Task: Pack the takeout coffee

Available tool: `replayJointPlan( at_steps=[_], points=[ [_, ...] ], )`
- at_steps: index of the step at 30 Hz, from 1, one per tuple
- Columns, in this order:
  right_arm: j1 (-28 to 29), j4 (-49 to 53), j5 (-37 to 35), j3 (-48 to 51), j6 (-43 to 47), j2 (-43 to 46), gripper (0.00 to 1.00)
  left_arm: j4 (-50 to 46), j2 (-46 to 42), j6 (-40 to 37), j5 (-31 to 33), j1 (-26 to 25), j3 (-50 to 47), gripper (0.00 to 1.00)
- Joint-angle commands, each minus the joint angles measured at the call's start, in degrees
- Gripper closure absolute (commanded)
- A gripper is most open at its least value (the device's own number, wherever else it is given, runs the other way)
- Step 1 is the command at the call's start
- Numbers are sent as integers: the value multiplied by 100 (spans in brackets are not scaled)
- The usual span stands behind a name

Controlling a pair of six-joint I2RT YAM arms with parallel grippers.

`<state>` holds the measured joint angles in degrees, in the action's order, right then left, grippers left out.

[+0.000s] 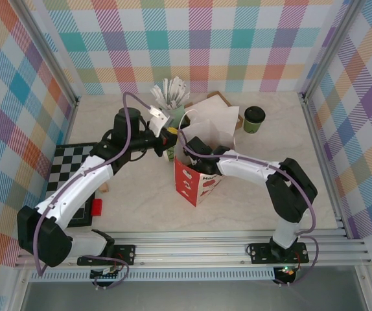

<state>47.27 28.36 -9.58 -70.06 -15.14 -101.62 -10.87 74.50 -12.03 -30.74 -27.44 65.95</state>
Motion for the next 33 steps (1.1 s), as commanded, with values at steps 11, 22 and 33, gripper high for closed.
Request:
replayJointPlan(
  at_steps=[11, 22, 33],
  points=[
    [11, 1438, 570, -591, 414, 678, 61, -833, 15, -519, 164, 90, 348, 100],
    [11, 641, 1034, -942, 800, 1677, 25, -772, 70, -398, 273, 99, 382, 100],
    [-265, 1297, 632, -1746, 784, 2599, 0, -984, 246, -432, 25, 107, 673, 100]
  ],
)
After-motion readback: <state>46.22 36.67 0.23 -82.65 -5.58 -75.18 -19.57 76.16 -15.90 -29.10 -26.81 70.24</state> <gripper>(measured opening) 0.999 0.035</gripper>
